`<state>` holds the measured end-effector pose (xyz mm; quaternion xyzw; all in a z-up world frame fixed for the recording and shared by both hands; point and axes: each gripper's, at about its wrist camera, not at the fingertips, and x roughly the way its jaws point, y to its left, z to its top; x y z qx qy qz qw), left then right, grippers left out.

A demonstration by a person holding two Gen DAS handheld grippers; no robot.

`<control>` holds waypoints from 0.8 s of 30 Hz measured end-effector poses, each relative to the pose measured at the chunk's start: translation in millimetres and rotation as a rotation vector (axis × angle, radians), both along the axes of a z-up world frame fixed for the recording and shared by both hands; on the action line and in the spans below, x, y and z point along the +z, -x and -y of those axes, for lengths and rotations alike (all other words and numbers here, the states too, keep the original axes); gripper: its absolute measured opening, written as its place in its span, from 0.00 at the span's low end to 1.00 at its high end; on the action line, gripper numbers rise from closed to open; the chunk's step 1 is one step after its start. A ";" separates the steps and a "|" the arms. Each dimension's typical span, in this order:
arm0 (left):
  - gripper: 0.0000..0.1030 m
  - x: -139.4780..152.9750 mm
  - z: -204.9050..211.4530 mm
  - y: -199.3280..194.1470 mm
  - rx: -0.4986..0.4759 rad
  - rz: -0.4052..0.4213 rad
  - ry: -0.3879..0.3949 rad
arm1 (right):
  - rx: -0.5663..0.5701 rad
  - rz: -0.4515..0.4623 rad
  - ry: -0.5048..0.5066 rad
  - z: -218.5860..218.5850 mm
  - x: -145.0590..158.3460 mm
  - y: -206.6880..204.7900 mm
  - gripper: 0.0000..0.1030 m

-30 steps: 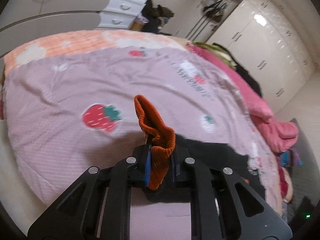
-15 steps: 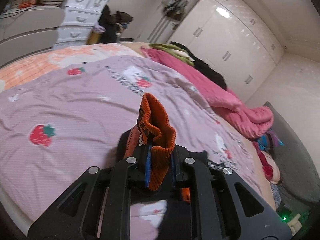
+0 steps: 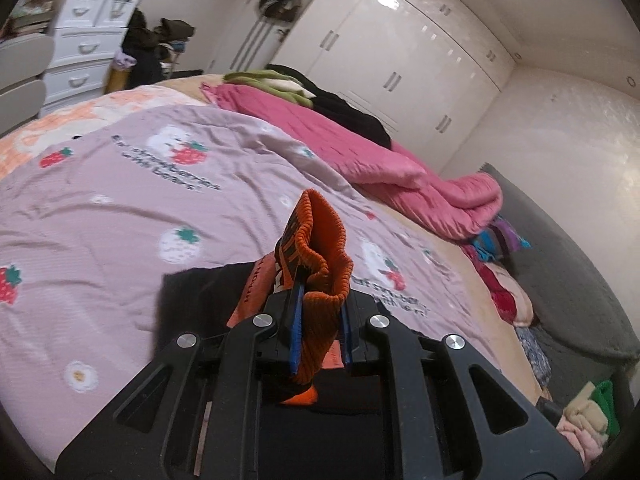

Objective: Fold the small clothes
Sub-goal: 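Carry the sleeve across the sweater body with the left gripper and release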

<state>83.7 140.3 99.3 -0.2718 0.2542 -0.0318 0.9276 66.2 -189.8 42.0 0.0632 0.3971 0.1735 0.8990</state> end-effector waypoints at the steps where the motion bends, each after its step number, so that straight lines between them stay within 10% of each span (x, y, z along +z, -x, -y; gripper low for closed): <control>1: 0.07 -0.8 4.3 -2.5 -0.014 -0.001 -0.001 | -0.012 0.000 -0.002 5.4 0.2 0.1 0.96; 24: 0.07 -59.8 102.5 -45.6 -0.253 -0.155 0.030 | -0.212 -0.052 -0.059 86.2 -13.1 -2.5 0.96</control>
